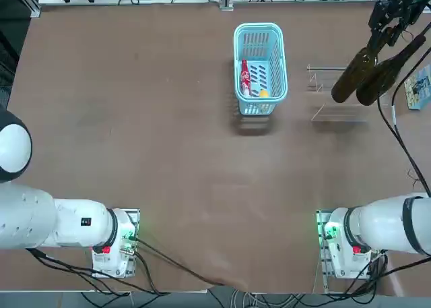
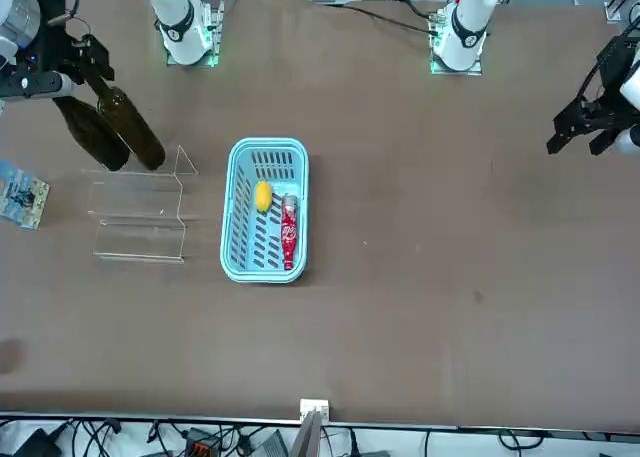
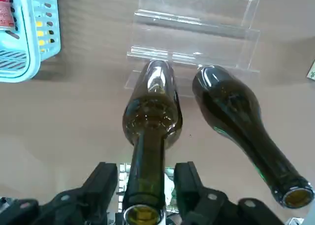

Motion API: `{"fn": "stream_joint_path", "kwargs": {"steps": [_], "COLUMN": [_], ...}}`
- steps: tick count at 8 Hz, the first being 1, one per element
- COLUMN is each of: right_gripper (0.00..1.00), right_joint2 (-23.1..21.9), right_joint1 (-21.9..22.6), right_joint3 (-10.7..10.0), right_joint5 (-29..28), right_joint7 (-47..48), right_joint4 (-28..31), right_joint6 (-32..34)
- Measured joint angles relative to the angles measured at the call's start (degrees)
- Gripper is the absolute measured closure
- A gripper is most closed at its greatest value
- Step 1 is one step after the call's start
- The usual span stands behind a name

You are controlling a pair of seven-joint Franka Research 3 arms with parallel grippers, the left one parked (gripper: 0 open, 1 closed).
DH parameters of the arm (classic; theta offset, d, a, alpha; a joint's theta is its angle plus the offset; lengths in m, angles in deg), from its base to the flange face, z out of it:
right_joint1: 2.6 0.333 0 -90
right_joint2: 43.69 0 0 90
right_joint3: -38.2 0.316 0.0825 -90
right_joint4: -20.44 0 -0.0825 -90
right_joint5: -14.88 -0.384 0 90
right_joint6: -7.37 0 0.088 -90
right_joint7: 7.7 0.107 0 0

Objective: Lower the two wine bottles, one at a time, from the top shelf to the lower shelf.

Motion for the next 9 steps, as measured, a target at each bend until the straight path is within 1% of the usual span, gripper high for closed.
{"fn": "stream_joint_path", "kwargs": {"steps": [1, 2, 4, 5, 6, 7, 9], "right_gripper": [0.32, 0.32, 0.35, 0.46, 0.51, 0.60, 0.61], "right_joint2": [0.00, 0.00, 0.00, 0.00, 0.00, 0.00, 0.01], "right_joint1": [0.00, 0.00, 0.00, 0.00, 0.00, 0.00, 0.01], "right_joint3": [0.00, 0.00, 0.01, 0.01, 0.01, 0.01, 0.06], "right_joint5": [0.00, 0.00, 0.01, 0.01, 0.02, 0.26, 0.31], "right_joint7": [0.00, 0.00, 0.00, 0.00, 0.00, 0.01, 0.01], "right_joint4": [0.03, 0.04, 0.05, 0.05, 0.05, 0.01, -0.03], "right_joint6": [0.07, 0.08, 0.08, 0.08, 0.08, 0.07, -0.07]}}
